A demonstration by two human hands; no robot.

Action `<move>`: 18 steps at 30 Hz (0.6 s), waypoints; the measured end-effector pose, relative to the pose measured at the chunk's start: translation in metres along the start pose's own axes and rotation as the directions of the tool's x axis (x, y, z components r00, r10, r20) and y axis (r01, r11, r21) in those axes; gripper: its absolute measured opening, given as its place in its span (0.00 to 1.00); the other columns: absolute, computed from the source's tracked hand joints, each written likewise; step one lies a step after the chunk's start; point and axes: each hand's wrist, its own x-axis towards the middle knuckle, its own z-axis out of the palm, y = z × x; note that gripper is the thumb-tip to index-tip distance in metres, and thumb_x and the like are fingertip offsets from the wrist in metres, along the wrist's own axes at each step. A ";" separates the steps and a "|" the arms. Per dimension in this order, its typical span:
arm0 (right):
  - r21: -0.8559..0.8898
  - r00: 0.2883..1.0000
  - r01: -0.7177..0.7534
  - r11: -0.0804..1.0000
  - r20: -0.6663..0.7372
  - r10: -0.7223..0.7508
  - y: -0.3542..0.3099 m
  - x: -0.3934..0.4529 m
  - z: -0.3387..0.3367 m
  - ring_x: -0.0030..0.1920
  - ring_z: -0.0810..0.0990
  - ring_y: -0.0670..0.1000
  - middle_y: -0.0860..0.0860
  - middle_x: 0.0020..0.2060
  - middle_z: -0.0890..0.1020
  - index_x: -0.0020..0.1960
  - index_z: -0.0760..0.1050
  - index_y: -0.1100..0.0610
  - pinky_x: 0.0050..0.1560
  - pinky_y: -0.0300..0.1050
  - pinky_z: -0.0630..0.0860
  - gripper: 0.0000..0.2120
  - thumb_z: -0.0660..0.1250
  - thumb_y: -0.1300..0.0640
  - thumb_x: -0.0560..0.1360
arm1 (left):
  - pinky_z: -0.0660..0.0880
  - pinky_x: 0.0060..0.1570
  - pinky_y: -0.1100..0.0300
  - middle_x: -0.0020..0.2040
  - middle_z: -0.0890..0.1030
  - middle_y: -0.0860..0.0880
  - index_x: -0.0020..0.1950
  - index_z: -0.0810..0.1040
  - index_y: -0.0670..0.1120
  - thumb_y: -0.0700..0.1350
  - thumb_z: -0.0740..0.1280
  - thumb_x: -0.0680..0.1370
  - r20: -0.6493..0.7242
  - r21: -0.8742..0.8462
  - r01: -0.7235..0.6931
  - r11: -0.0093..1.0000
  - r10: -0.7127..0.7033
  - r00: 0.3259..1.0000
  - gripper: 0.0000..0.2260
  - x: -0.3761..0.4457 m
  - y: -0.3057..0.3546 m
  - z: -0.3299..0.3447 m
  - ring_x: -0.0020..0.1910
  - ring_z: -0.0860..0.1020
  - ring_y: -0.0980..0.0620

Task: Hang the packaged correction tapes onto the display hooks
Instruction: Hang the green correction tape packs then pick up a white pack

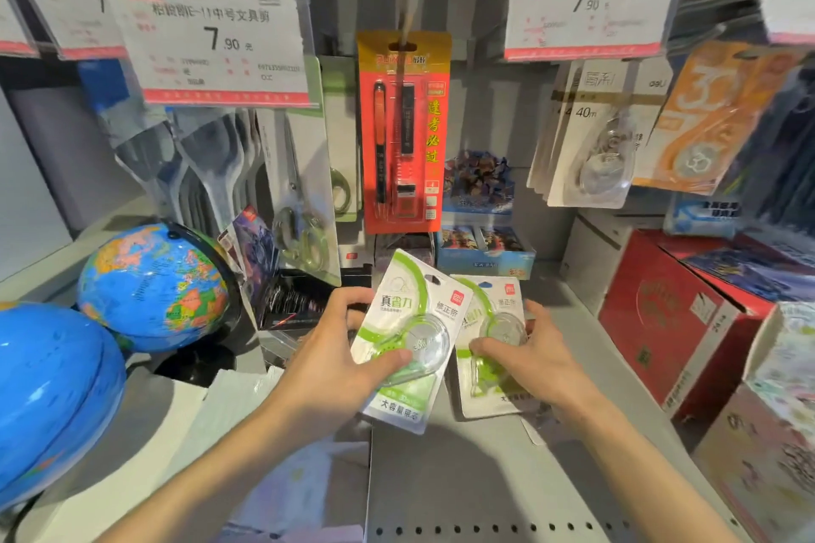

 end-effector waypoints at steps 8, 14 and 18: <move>0.195 0.999 0.021 0.981 -0.050 -0.011 0.012 -0.031 -0.033 0.40 0.88 0.42 0.49 0.48 0.87 0.61 0.72 0.53 0.38 0.38 0.83 0.32 0.85 0.57 0.63 | 0.77 0.60 0.53 0.51 0.86 0.65 0.60 0.65 0.63 0.48 0.77 0.74 0.125 -0.045 -0.062 0.997 0.067 0.990 0.25 -0.005 0.018 0.005 0.50 0.84 0.64; 0.186 0.972 0.200 0.962 -0.162 -0.171 -0.002 -0.056 -0.066 0.43 0.86 0.36 0.45 0.51 0.85 0.58 0.72 0.47 0.40 0.34 0.80 0.24 0.80 0.61 0.71 | 0.78 0.51 0.64 0.53 0.86 0.65 0.62 0.70 0.62 0.45 0.76 0.75 0.056 -0.100 -0.193 0.976 0.199 0.978 0.23 -0.011 0.046 0.010 0.51 0.84 0.65; 0.148 0.924 0.364 0.919 -0.180 -0.337 -0.025 -0.062 -0.105 0.49 0.85 0.37 0.42 0.54 0.84 0.60 0.69 0.40 0.49 0.42 0.82 0.21 0.75 0.56 0.76 | 0.77 0.45 0.74 0.51 0.85 0.68 0.62 0.71 0.62 0.42 0.76 0.74 -0.046 -0.100 -0.270 0.958 0.267 0.963 0.24 -0.014 0.075 0.009 0.50 0.84 0.66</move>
